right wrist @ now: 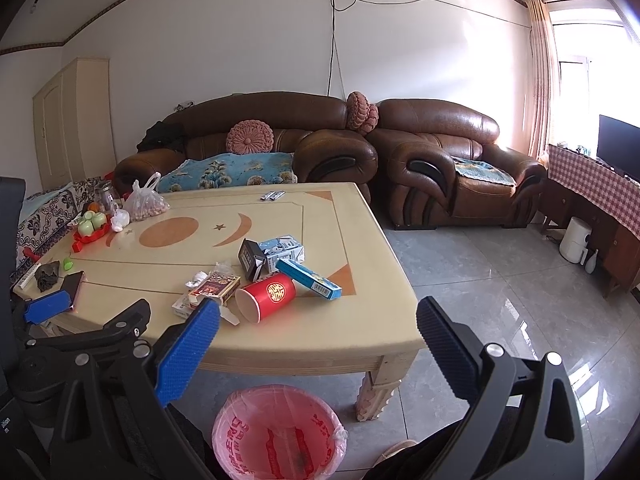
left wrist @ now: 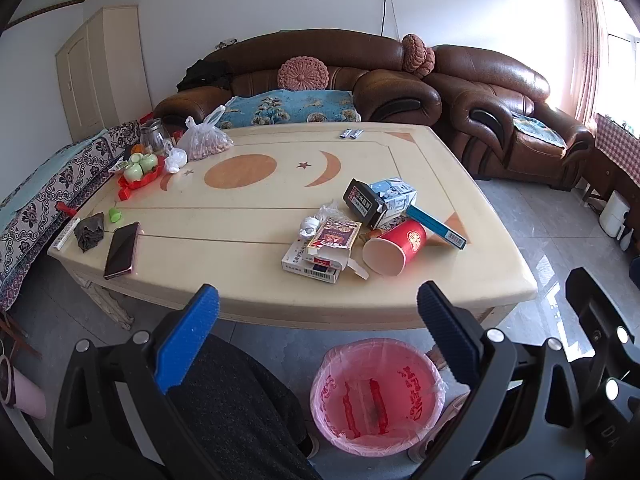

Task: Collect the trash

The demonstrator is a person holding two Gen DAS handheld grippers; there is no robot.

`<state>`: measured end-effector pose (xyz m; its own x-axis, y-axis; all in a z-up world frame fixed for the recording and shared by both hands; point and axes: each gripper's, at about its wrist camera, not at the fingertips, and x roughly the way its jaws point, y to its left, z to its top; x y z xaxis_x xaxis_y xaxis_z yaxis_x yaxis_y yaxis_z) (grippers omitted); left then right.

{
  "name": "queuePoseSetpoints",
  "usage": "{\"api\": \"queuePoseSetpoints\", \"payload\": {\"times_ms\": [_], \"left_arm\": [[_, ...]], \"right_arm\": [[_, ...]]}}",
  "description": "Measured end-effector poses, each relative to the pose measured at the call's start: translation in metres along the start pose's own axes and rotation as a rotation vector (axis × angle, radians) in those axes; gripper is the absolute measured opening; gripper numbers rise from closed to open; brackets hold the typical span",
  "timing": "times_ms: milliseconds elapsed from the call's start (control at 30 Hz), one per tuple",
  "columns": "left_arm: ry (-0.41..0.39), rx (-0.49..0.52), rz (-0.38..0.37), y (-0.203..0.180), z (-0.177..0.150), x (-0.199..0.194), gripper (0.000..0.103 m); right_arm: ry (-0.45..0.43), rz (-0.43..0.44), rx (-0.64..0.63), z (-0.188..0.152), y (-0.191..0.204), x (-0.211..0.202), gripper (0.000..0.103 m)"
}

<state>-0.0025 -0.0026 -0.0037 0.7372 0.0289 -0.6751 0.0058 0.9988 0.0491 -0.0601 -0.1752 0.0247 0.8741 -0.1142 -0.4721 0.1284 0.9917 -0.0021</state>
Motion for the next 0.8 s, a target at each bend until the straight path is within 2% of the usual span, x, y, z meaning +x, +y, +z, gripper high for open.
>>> {"api": "queuePoseSetpoints", "payload": {"times_ms": [133, 333, 533, 667, 800], "left_arm": [[0.013, 0.003, -0.010, -0.001, 0.000, 0.003, 0.097], [-0.011, 0.032, 0.008, -0.003, -0.003, 0.008, 0.097], [0.045, 0.074, -0.060, 0.001, -0.003, 0.031, 0.097], [0.058, 0.117, -0.077, 0.005, -0.002, 0.047, 0.097], [0.120, 0.140, -0.106, 0.008, 0.003, 0.067, 0.097]], "right_arm": [[0.004, -0.005, -0.003, -0.001, 0.000, 0.000, 0.097], [0.014, -0.001, -0.021, -0.003, 0.001, 0.008, 0.097], [0.033, 0.052, -0.050, -0.004, -0.002, 0.033, 0.097], [0.016, 0.042, -0.040, -0.005, -0.017, 0.052, 0.097], [0.075, 0.035, -0.091, -0.006, -0.022, 0.081, 0.097]]}}
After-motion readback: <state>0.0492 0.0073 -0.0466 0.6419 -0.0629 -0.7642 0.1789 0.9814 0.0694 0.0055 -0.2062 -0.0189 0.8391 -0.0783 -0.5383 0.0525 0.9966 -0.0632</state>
